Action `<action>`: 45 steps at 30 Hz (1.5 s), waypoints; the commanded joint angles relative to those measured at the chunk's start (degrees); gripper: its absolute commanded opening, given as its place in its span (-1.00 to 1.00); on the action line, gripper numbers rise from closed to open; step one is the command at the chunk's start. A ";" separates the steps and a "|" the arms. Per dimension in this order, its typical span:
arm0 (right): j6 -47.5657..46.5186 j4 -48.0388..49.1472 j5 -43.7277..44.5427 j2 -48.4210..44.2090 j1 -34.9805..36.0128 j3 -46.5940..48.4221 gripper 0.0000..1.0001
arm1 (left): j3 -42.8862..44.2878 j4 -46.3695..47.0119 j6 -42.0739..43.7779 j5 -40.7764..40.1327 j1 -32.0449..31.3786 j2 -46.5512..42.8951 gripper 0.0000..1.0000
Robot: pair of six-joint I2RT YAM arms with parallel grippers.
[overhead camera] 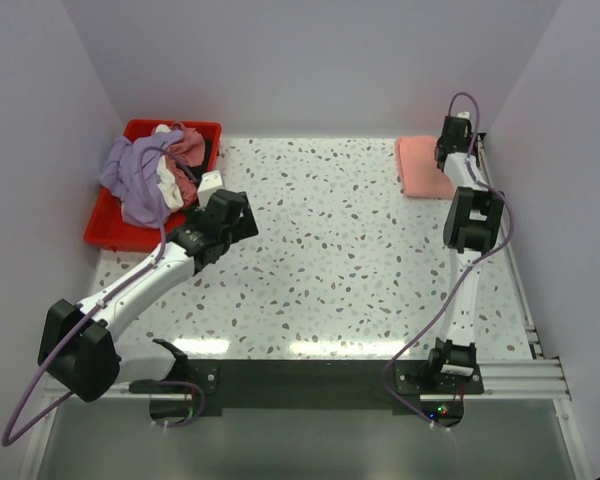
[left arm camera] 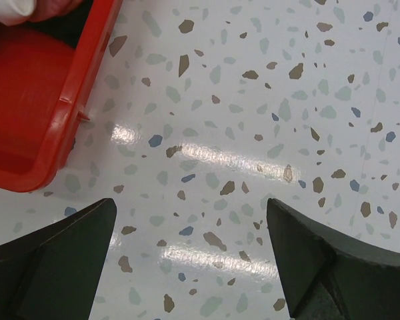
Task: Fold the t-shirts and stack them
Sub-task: Neatly place the folded tshirt to the corner, then reset both grippers
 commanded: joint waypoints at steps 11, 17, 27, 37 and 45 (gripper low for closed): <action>11.24 -0.17 2.14 -19.52 0.25 -9.65 0.98 | -2.03 2.14 -0.95 -0.35 0.25 -5.33 1.00; 13.18 -1.85 2.84 -32.42 3.94 -20.10 0.98 | -5.10 2.31 -0.77 2.55 0.25 -9.73 1.00; 29.86 -11.85 0.65 -56.61 18.17 -43.54 0.98 | -12.22 5.04 -0.60 6.07 0.25 -19.92 1.00; 38.95 -5.98 -26.06 -90.01 24.25 -81.10 0.98 | -17.68 5.57 -2.88 4.41 0.25 -28.54 1.00; 36.83 -4.93 -30.03 -109.18 24.16 -92.27 0.98 | -19.35 4.78 -4.46 3.35 0.25 -28.54 1.00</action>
